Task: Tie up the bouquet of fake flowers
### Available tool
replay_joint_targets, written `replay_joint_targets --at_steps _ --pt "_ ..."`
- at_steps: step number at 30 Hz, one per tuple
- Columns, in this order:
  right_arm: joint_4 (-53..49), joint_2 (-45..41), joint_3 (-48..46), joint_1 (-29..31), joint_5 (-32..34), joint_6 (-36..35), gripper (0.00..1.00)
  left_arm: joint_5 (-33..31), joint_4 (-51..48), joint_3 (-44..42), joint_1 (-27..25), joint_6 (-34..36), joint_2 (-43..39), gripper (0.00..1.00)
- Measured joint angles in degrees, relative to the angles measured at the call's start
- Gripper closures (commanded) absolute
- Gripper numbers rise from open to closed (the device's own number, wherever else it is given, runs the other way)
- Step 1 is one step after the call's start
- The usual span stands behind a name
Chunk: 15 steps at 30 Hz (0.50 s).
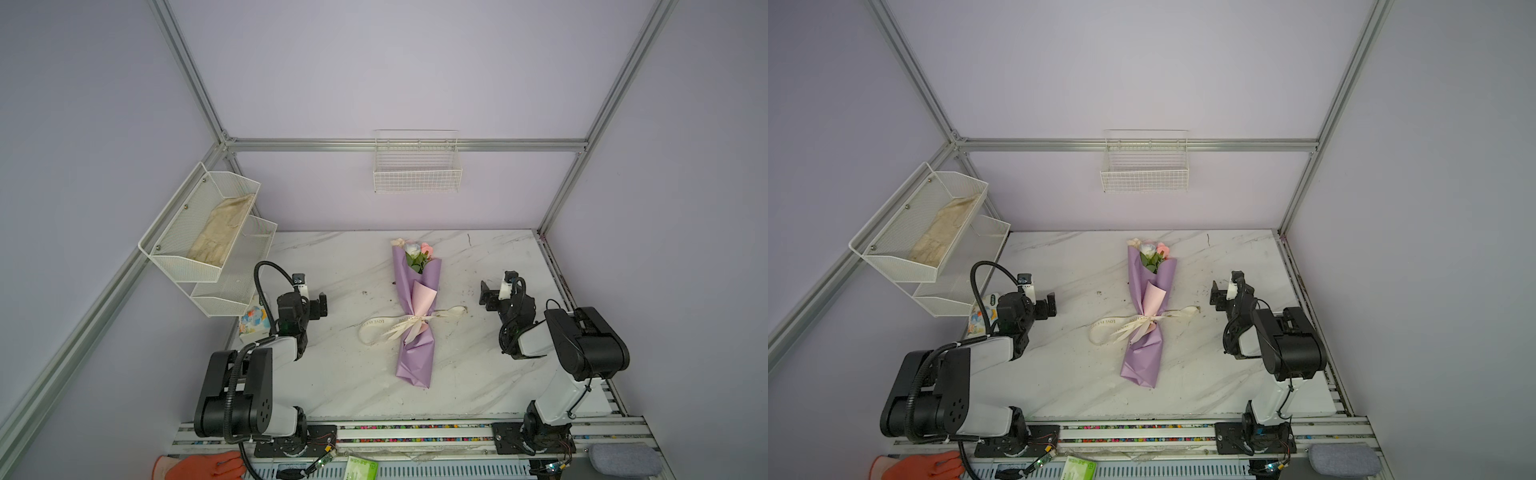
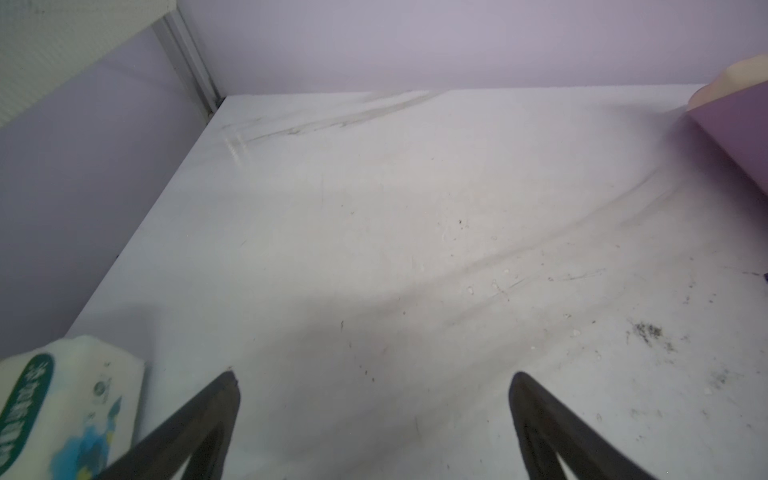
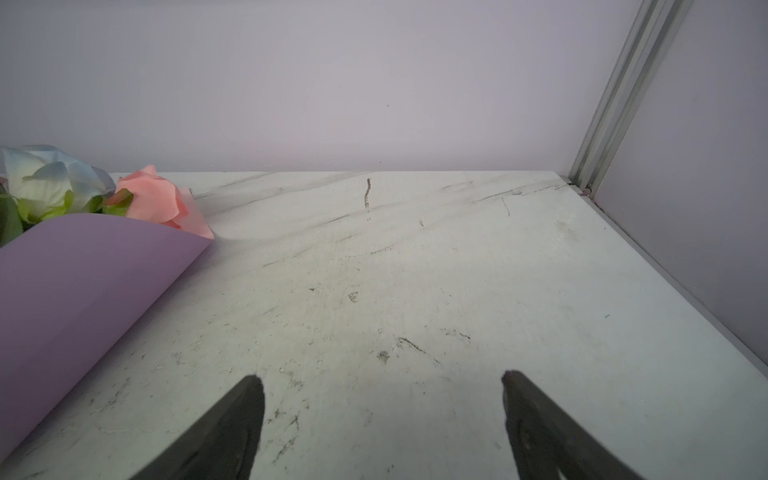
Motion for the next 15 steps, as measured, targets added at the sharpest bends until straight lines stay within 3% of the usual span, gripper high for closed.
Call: replay_joint_targets --at_steps 6,15 --pt "0.9 0.1 1.7 -0.1 4.5 1.3 0.03 -3.0 1.7 -2.8 0.0 -1.4 2.2 0.00" --pt "1.0 0.1 1.8 -0.1 5.6 1.5 0.03 -4.2 4.0 -2.8 0.0 -1.3 1.8 0.00"
